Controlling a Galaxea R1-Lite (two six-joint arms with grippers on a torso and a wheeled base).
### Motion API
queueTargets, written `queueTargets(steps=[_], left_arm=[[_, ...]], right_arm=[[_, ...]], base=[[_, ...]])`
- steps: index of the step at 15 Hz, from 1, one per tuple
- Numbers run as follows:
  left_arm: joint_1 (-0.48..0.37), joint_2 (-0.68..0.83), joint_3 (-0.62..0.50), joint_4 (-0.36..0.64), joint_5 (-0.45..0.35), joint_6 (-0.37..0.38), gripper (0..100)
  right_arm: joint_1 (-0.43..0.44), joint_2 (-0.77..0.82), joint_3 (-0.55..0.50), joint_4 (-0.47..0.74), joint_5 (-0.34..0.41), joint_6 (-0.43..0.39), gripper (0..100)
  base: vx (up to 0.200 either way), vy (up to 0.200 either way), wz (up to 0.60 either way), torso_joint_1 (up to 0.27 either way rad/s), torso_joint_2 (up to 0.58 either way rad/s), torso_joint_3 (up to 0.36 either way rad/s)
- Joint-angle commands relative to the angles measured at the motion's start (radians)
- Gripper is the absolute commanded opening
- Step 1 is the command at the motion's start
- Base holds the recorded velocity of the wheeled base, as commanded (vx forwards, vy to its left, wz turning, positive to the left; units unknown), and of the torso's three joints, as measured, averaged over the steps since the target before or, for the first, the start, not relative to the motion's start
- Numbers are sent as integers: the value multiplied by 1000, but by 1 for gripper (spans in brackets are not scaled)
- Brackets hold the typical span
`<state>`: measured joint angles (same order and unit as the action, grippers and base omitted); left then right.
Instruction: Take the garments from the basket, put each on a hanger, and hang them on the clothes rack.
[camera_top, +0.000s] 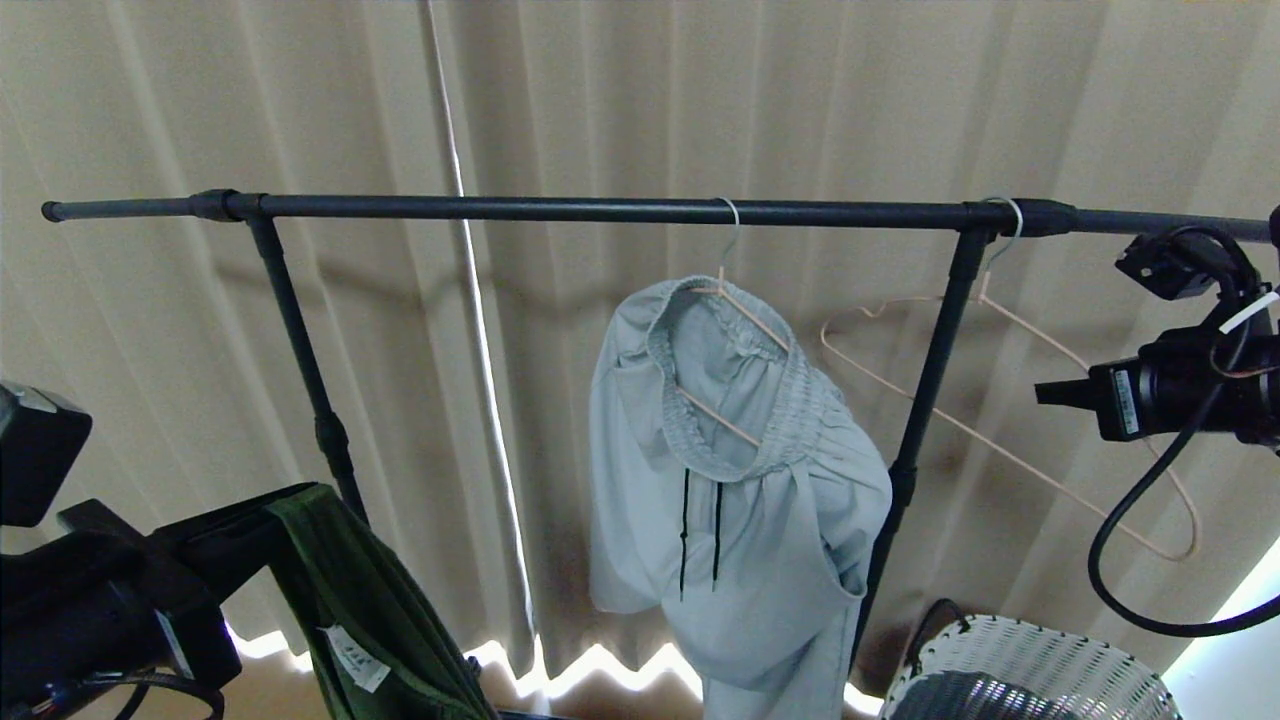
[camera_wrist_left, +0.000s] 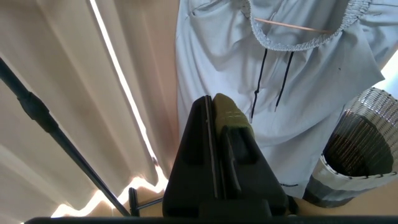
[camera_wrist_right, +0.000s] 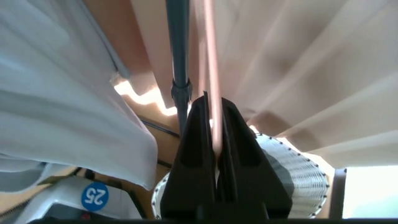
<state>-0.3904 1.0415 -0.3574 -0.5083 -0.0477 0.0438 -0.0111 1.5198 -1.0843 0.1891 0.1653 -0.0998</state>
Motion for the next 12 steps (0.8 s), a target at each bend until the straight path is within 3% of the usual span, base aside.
queueTargets(steps=[1,5,7,12], left_arm=[[2,5,0,-1,0,-1,0],[-1,6,9,-1,-1,1,0],[1,6,9,-1,0,1,0],[1,5,25,-3,0,24,0]], right_arm=[[-1,-49,6,0,0,18,0],[-1,-110,33,-13,2,37,0],[-9,-130,76,-85,-4,34,0],[-87,-222,162,-149,-3,34,0]], base=[[0,0,0,0,0,0],[0,0,0,0,0,0],[0,0,0,0,0,0],[0,0,0,0,0,0]])
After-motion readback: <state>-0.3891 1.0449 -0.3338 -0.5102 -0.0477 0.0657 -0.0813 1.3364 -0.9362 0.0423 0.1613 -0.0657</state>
